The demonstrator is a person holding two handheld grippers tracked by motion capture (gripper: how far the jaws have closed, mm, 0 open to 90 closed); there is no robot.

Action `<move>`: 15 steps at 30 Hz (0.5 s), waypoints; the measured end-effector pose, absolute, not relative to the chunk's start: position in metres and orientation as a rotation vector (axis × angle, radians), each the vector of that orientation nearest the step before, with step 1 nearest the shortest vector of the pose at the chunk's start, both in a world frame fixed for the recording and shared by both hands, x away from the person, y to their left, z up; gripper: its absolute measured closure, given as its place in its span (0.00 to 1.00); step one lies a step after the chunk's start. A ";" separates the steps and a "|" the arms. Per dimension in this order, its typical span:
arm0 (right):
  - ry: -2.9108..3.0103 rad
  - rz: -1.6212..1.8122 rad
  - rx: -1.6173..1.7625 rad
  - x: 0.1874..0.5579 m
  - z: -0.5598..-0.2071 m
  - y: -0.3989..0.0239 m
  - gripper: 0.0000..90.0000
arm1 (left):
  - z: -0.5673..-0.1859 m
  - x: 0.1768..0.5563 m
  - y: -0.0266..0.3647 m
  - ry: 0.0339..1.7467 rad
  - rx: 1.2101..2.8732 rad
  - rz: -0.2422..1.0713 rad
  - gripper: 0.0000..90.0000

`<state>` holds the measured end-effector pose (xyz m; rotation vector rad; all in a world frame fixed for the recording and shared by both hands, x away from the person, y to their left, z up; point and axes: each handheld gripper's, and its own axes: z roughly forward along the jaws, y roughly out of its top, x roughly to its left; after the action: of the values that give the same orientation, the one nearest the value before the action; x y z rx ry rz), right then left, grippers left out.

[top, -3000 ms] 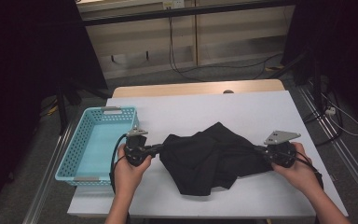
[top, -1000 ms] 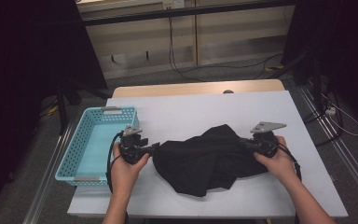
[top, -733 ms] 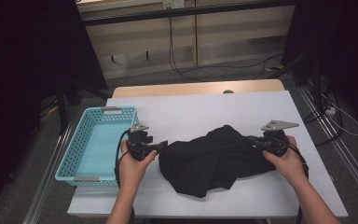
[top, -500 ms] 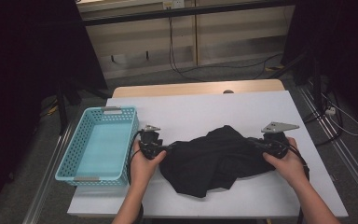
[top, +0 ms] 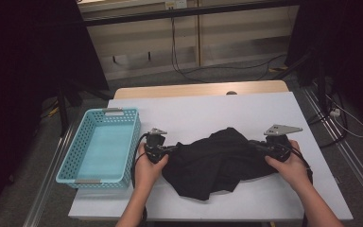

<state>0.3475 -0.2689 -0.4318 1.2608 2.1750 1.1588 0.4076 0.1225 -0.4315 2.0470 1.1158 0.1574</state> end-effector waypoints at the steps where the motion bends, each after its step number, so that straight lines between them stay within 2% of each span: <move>1: 2.172 1.163 1.263 0.348 -0.431 -0.269 0.96 | -0.427 0.407 0.126 1.112 2.021 0.160 0.95; 10: 2.152 1.210 1.288 0.352 -0.429 -0.264 0.97 | -0.388 0.400 0.165 1.104 1.818 0.214 0.95; 15: 2.182 1.211 1.238 0.353 -0.432 -0.255 0.88 | -0.393 0.398 0.174 1.132 1.816 0.222 0.95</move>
<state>0.3530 -0.2547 -0.4319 1.2379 2.1817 1.2107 0.3982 0.1743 -0.3925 1.8163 1.1324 0.2225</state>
